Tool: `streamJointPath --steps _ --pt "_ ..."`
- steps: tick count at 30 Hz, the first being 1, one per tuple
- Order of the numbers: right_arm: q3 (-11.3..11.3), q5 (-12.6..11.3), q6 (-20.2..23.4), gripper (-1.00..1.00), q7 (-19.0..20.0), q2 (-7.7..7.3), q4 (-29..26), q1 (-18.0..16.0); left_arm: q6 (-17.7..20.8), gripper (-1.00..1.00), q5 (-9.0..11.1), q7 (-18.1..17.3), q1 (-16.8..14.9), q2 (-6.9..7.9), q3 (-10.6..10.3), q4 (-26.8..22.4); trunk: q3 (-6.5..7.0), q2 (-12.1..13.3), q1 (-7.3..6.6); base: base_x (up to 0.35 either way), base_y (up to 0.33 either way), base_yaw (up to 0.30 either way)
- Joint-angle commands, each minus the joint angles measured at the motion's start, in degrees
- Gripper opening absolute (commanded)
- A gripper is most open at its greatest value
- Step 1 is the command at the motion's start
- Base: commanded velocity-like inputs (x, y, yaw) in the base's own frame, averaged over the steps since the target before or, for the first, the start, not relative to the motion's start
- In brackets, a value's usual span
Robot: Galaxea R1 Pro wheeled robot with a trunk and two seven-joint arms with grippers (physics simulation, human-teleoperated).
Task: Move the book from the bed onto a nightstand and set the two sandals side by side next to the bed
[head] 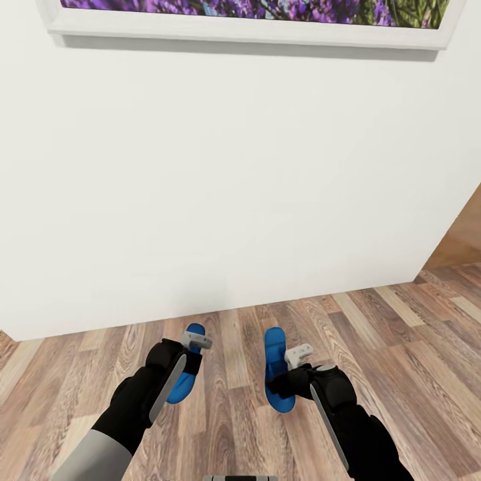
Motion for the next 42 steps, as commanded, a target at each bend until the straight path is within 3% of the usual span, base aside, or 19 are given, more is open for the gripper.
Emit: streamJointPath --steps 1,42 --pt "-0.01 0.59 0.21 -1.0 0.47 0.01 -0.06 -0.03 0.18 -1.0 0.58 0.59 -0.04 0.01 -0.07 -0.05 -0.1 -0.02 -0.01 0.0 0.0 0.068" --pt "0.01 0.63 0.21 -1.0 0.38 0.01 -0.06 -0.02 0.26 -1.0 0.58 0.59 -0.04 0.01 -0.07 -0.38 -2.74 -0.02 -0.01 0.0 0.0 0.116"
